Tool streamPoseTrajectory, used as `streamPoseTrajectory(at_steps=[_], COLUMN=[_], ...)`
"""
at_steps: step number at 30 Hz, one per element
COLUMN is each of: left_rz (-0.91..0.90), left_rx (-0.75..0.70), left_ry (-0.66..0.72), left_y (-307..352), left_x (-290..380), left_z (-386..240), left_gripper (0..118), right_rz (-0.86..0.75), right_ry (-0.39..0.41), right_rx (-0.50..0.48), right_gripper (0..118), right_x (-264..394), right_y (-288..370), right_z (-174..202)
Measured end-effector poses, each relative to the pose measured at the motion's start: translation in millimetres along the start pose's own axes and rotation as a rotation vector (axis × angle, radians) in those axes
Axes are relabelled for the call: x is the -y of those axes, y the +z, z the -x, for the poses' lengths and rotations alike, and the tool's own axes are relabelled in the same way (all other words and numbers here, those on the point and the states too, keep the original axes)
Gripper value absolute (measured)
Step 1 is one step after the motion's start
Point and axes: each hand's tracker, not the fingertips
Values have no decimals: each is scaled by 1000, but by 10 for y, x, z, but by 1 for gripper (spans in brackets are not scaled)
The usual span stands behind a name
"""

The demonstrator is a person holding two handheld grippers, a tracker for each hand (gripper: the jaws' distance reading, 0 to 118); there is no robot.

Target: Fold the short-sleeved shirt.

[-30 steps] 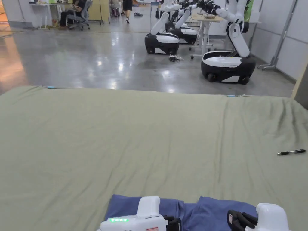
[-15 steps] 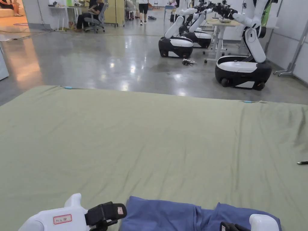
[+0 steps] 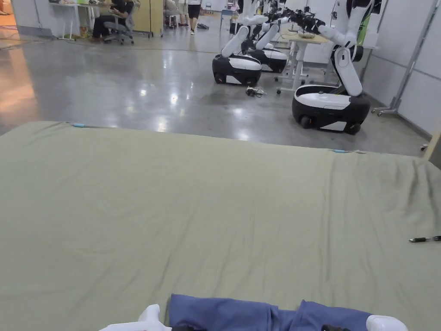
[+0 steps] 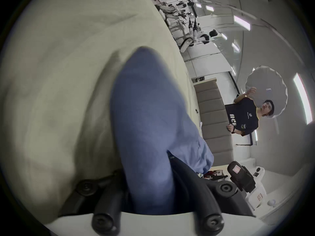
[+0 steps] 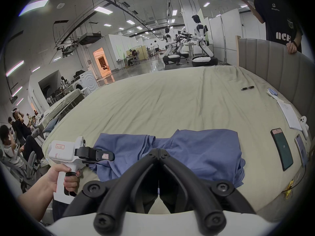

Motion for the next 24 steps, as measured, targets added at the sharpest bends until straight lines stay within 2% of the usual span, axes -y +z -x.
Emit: streamPoseTrajectory(at_steps=[1,10,13,17,20,22,24], left_rz=[-17,-209,-211,-198,-149,-107,15], left_rx=[6,-464,-440,-424,-402,-397,-382], left_ry=[-17,-275,-316,-502,-661,-687,-697], left_y=[62,788,808,336,-255,-703,-1165], left_x=[6,-43,44,343,640,810,906], left_z=[-81,-550,-869,-1585,-1971,-2072,-2058], left_gripper=[8,8,8,9,9,9,9], right_rz=[-2,-12,-15,-13,-24,-23,-17], right_ry=[-1,3,-6,-30,-12,-18,-50], right_rx=[1,-9,-28,-39,-11,10,17], right_gripper=[0,0,0,0,0,0,0], right_x=[-1,34,65,94,110,114,113], right_y=[6,69,92,143,232,298,359], right_z=[-1,14,-3,-80,-164,-248,-367])
